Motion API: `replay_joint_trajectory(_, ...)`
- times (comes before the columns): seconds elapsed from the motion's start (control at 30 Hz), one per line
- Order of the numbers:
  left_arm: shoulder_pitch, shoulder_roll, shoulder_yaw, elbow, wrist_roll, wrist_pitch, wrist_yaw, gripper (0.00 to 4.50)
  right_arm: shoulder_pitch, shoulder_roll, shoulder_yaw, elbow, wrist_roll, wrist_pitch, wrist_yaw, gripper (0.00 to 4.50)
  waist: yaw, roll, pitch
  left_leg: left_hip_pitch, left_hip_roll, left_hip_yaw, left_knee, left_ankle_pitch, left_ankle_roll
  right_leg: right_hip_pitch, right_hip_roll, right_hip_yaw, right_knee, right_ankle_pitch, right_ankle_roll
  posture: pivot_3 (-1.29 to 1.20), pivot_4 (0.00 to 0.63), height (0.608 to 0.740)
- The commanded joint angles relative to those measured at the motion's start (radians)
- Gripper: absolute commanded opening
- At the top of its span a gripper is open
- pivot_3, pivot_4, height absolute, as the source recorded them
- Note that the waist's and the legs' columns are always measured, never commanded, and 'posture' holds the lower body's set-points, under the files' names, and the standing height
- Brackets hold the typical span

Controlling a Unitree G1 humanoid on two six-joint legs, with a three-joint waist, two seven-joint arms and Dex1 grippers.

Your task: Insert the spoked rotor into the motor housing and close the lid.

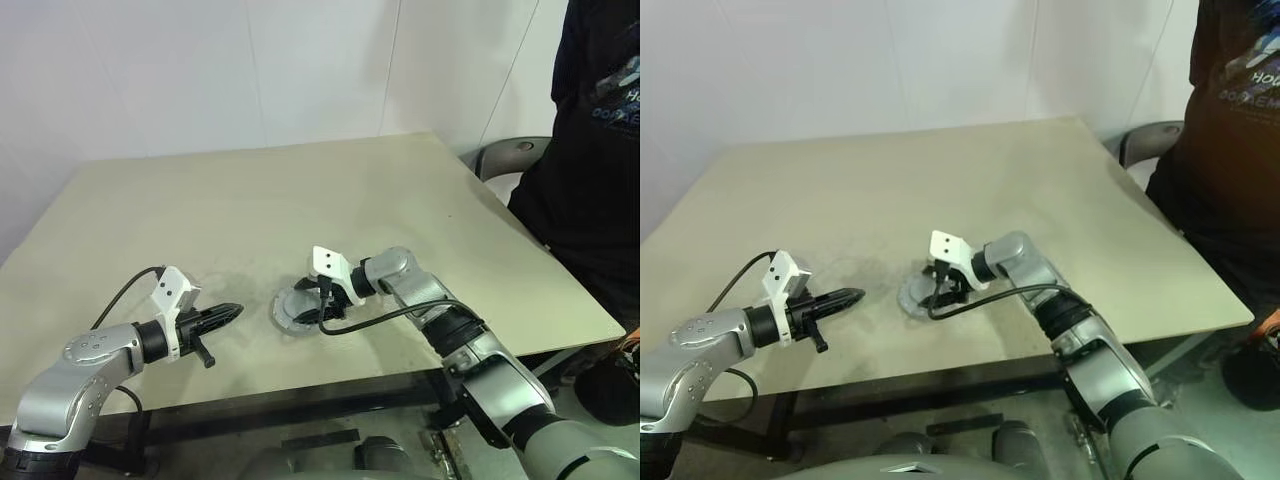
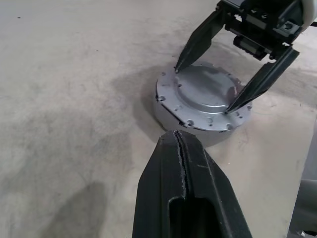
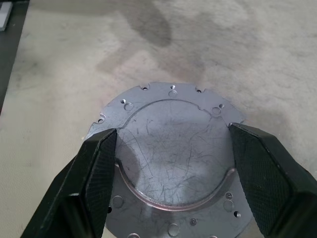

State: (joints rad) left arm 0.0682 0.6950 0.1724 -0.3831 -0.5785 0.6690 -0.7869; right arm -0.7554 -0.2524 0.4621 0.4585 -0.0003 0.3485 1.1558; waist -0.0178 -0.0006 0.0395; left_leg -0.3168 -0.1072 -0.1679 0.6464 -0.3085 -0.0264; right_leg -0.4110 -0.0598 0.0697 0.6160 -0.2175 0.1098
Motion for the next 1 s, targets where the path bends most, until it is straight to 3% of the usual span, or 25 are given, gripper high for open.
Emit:
replay_joint_trajectory(0.03, -0.014, 0.006, 0.008, -0.013, -0.001, -0.014, -0.004, 0.00, -0.001, 0.005, 0.018, 0.050, -0.043, 0.046, -0.035, 3.18, 0.001, 0.000, 0.000, 0.001, 0.000, 0.000, 0.000, 0.000, 0.000, 0.001, 0.000, 0.000, 0.000, 0.000, 0.000, 0.00, 0.000, 0.740)
replay_joint_trajectory(0.5, -0.005, -0.002, -0.004, -0.035, 0.000, -0.011, 0.009, 0.00, 0.009, 0.008, 0.010, 0.028, -0.032, 0.120, -0.035, 3.18, 0.002, 0.000, 0.000, 0.011, 0.000, 0.000, 0.000, 0.000, 0.000, 0.011, 0.000, 0.000, 0.001, -0.005, 0.000, 0.00, 0.000, 0.740)
replay_joint_trajectory(1.0, -0.011, 0.000, -0.001, -0.011, 0.007, -0.023, -0.004, 0.00, -0.003, 0.000, -0.040, 0.013, 0.017, 0.064, 0.004, 3.18, 0.002, 0.001, 0.001, 0.005, 0.000, 0.000, -0.002, 0.000, 0.000, 0.005, 0.000, 0.000, -0.001, -0.005, 0.001, 0.00, 0.000, 0.740)
